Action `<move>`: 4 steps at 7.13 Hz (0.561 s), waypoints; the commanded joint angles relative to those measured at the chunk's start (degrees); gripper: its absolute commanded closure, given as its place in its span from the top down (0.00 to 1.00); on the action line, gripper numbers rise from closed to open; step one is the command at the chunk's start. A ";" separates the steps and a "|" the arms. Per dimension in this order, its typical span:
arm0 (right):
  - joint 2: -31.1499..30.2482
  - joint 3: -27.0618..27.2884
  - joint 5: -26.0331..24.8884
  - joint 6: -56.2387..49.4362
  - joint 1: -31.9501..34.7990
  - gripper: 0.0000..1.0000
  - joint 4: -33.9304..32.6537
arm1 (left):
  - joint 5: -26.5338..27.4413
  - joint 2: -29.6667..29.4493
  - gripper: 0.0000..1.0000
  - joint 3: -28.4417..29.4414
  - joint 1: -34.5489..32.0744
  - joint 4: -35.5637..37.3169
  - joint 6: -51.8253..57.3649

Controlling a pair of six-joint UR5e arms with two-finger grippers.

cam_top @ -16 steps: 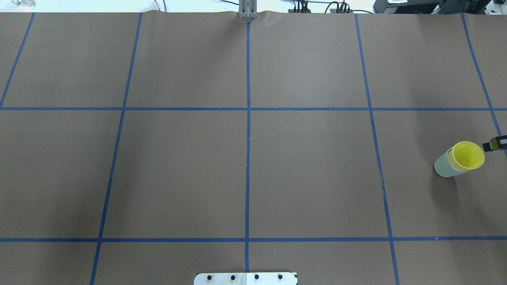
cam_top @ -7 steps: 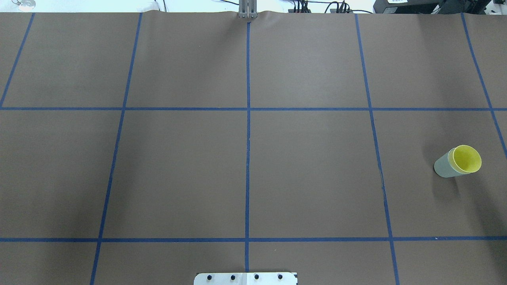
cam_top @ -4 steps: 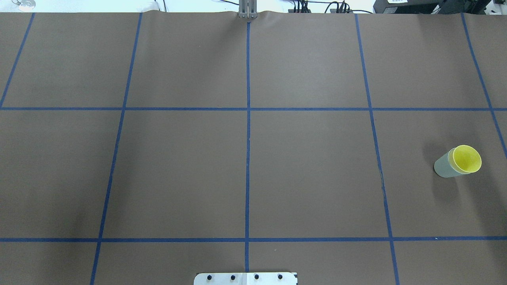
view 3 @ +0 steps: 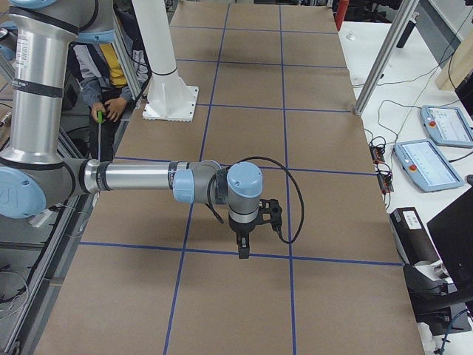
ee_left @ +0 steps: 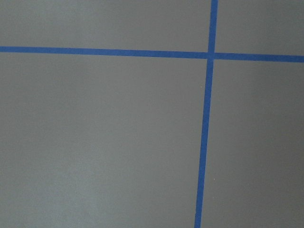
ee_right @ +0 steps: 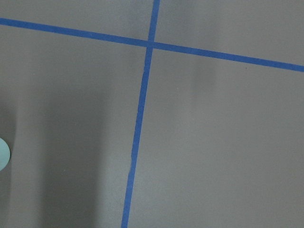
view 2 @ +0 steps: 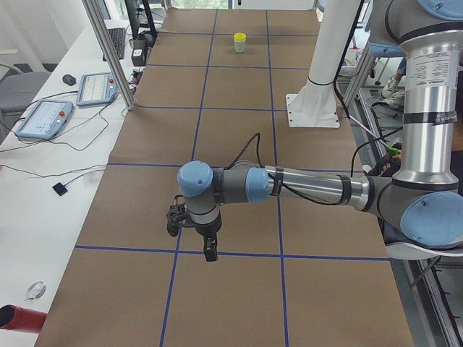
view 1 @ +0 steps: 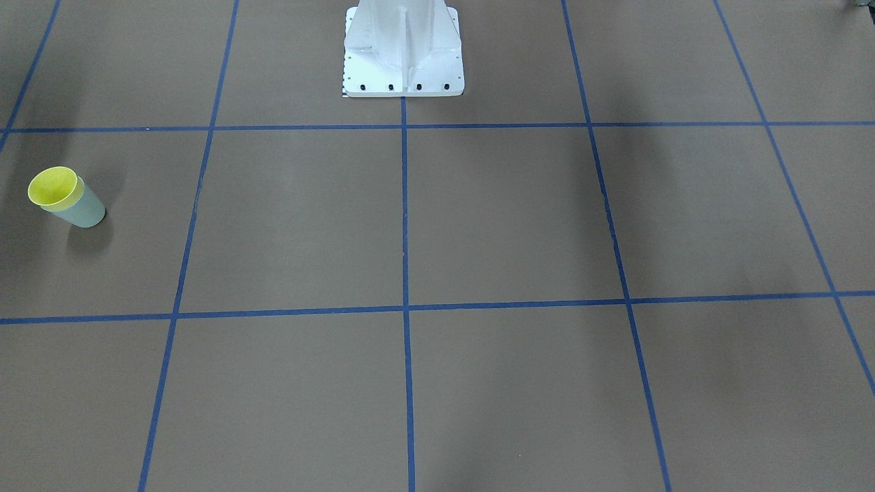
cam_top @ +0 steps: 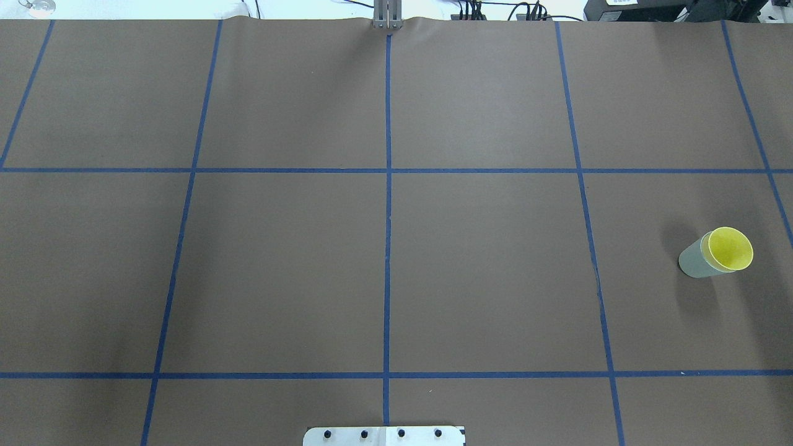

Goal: Transfer and stack yellow cup on green cup

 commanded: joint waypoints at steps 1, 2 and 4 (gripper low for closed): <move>-0.06 -0.12 0.00 -0.04 0.01 1.00 0.00 | -6.03 -0.03 1.00 0.00 -1.00 0.02 -2.20; -0.06 -0.12 0.09 -0.04 0.01 1.00 0.00 | -6.07 0.84 1.00 -0.08 -1.09 -5.13 -3.87; -0.06 -0.03 0.18 0.05 0.01 1.00 0.00 | -5.54 3.31 1.00 2.36 -0.48 -18.50 -3.63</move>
